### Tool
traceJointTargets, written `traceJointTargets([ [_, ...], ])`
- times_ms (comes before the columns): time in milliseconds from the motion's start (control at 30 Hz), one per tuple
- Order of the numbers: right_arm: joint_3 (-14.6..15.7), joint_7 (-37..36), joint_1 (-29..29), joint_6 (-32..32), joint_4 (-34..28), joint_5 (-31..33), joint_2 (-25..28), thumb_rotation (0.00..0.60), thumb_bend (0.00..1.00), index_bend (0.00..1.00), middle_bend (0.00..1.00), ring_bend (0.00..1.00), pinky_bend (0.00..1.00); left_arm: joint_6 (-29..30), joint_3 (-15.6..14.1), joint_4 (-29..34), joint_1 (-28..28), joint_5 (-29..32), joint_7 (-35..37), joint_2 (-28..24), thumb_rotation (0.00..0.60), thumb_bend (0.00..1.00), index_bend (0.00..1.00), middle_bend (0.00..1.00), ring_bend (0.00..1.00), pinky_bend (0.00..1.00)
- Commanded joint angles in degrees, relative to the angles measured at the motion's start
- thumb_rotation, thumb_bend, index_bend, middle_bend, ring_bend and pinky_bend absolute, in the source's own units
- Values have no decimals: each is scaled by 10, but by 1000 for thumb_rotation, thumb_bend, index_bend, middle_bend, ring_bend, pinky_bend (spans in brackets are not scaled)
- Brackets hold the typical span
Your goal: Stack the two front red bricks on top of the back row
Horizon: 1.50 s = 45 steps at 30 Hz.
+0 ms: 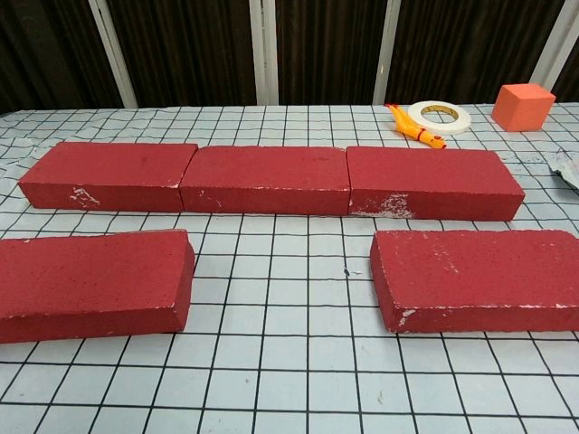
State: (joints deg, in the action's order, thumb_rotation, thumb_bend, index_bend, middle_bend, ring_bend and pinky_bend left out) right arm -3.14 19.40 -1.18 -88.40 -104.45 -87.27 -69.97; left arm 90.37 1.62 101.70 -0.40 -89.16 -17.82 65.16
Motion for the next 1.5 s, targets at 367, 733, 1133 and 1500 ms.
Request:
traceJointTargets([
  [367, 8, 13, 0, 6, -5, -2, -3, 600, 186, 83, 0, 0, 0, 4, -5, 0, -1, -13, 2, 1, 600, 0, 43, 0, 0, 125],
  [733, 33, 17, -24, 89, -42, 23, 13, 600, 185, 83, 0, 0, 0, 2, -8, 10, 4, -1, 15, -12, 600, 0, 44, 0, 0, 129],
  [1133, -1, 164, -135, 229, -223, 241, 100, 600, 186, 35, 0, 0, 0, 2, 1, 12, 5, 18, 18, -14, 600, 0, 41, 0, 0, 129],
  [1500, -55, 305, -265, 191, -228, 475, 16, 600, 185, 35, 0, 0, 0, 4, 7, 18, 7, 37, 25, -19, 600, 0, 38, 0, 0, 133],
])
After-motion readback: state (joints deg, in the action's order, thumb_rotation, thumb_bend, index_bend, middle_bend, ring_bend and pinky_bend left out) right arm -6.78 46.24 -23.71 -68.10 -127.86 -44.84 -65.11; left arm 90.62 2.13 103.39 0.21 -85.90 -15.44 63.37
